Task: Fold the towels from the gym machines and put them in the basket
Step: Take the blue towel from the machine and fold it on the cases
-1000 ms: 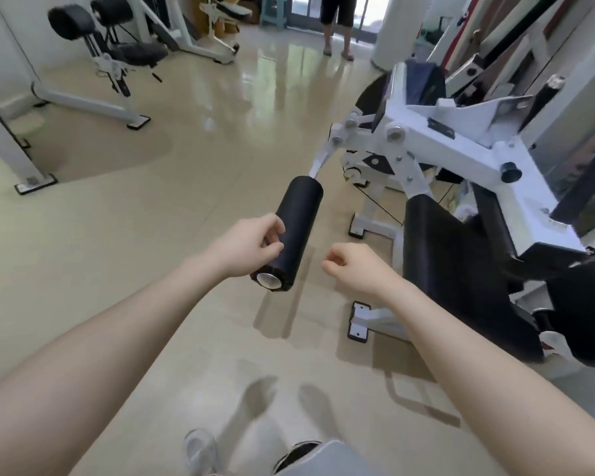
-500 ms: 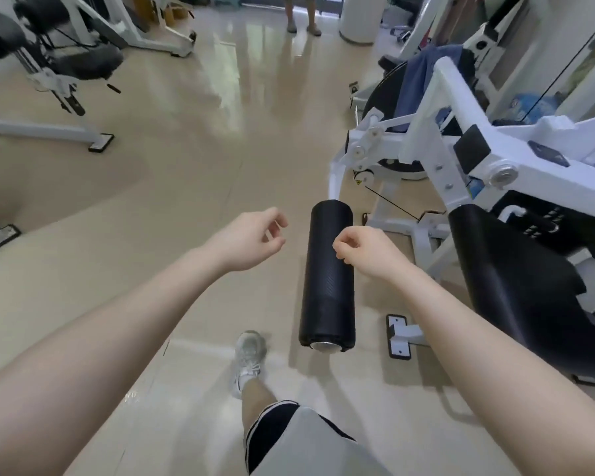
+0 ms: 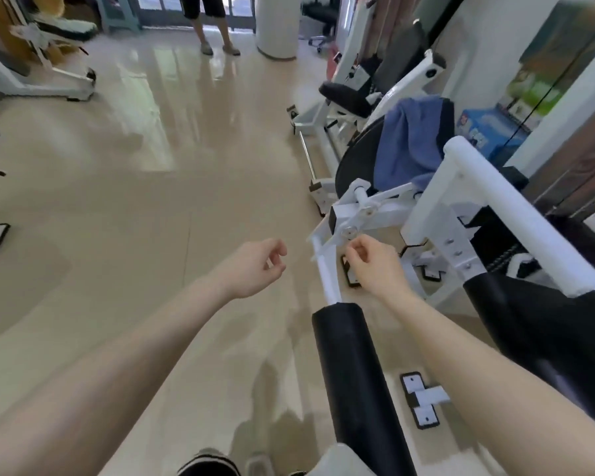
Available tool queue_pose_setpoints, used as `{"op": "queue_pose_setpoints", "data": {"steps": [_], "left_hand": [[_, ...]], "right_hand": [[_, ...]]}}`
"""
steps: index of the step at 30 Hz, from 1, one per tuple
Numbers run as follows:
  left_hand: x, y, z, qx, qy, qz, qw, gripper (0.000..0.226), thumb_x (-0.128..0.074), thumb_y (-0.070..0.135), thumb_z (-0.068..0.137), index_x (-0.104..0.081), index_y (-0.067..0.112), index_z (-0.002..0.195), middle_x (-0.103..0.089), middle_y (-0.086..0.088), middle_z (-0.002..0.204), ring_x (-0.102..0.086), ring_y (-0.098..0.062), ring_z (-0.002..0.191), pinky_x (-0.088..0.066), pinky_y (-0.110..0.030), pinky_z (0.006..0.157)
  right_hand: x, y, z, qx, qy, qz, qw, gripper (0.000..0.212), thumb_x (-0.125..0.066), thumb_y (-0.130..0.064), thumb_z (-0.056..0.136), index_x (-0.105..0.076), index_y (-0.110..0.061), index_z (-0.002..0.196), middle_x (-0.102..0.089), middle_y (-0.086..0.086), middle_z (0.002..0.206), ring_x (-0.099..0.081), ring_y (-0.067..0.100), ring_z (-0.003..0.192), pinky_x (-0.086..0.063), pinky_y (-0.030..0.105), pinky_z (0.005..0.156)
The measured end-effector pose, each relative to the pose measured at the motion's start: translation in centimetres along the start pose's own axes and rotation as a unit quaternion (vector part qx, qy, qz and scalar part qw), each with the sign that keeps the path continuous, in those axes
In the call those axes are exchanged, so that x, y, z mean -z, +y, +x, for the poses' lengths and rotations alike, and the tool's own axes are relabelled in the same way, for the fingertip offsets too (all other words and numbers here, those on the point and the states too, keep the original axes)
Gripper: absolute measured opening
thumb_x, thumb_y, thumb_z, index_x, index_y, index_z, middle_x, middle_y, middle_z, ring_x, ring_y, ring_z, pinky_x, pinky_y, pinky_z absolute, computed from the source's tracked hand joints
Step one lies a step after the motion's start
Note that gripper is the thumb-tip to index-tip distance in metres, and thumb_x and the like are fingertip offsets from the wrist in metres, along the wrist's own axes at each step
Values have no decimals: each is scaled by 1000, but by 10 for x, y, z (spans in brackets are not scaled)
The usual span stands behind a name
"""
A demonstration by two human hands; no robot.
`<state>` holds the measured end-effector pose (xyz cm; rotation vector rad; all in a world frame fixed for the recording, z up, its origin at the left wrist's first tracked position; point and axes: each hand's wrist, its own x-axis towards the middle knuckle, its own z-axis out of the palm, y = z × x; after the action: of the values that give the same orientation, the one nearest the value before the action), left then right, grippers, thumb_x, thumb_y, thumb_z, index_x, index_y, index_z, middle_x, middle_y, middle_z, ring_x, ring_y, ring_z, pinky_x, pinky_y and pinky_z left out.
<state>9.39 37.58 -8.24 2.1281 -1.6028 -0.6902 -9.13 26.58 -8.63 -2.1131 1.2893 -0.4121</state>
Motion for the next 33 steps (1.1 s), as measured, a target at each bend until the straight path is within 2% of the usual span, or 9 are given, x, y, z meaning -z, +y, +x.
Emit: {"op": "queue_pose_setpoints", "data": {"steps": [11, 16, 21, 23, 25, 27, 29, 31, 33], "left_hand": [[88, -58, 276, -121, -72, 37, 989, 27, -45, 21, 93, -52, 10, 117, -61, -1, 110, -53, -17, 83, -37, -22, 74], [121, -33, 403, -200, -140, 96, 965, 27, -41, 20, 94, -50, 11, 118, -61, -5, 115, -57, -24, 96, -44, -30, 82], [107, 4, 501, -261, -164, 110, 945, 30, -42, 25, 95, -45, 13, 123, -61, -4, 115, -55, -21, 88, -41, -27, 74], [95, 18, 530, -269, -161, 93, 945, 36, -44, 30, 95, -38, 16, 129, -60, -2, 116, -59, -23, 96, -40, -26, 74], [80, 32, 558, -268, -153, 71, 949, 42, -47, 33, 94, -35, 16, 130, -61, -5, 117, -60, -26, 101, -45, -29, 78], [69, 45, 575, -253, -161, 45, 953, 46, -54, 33, 90, -37, 11, 127, -61, -12, 116, -60, -30, 102, -48, -38, 84], [58, 59, 594, -249, -182, 21, 951, 47, -60, 31, 87, -39, 6, 121, -61, -16, 114, -59, -31, 102, -48, -41, 84], [49, 67, 609, -263, -201, 11, 943, 46, -62, 26, 86, -39, 4, 120, -61, -15, 112, -59, -30, 100, -46, -38, 81], [46, 72, 621, -280, -204, 6, 938, 45, -62, 22, 86, -40, 5, 121, -61, -14, 110, -59, -31, 97, -46, -36, 79]], "right_hand": [[-12, -31, 248, -65, 130, -16, 989, 17, -49, -20, 92, -60, -9, 98, -64, 3, 89, -54, 18, 81, -41, 29, 72], [20, -36, 332, -129, 208, 18, 969, 9, -47, -20, 93, -53, -18, 87, -57, -2, 82, -53, 18, 78, -37, 27, 67], [51, -15, 392, -177, 279, 25, 944, 9, -48, -16, 93, -56, -14, 93, -52, 3, 88, -48, 12, 73, -35, 23, 65], [60, -2, 416, -193, 295, 16, 936, 14, -49, -13, 92, -58, -3, 94, -51, 10, 84, -49, 16, 77, -39, 31, 70], [72, 14, 439, -183, 309, -3, 933, 16, -48, -11, 90, -50, -6, 75, -46, 10, 75, -45, 17, 72, -37, 39, 69], [83, 29, 459, -198, 295, -26, 934, 10, -49, -15, 91, -55, -8, 95, -54, 10, 99, -50, 22, 94, -40, 40, 82], [96, 46, 481, -235, 265, -43, 934, 45, -52, -22, 92, -40, -10, 135, -40, 10, 140, -37, 25, 129, -34, 38, 106], [99, 58, 496, -249, 241, -54, 937, 59, -53, -27, 92, -28, -14, 143, -28, 7, 149, -30, 24, 136, -30, 37, 110], [95, 64, 507, -246, 220, -86, 940, 56, -55, -26, 91, -32, -14, 140, -28, 7, 145, -42, 26, 125, -39, 36, 102]]}}
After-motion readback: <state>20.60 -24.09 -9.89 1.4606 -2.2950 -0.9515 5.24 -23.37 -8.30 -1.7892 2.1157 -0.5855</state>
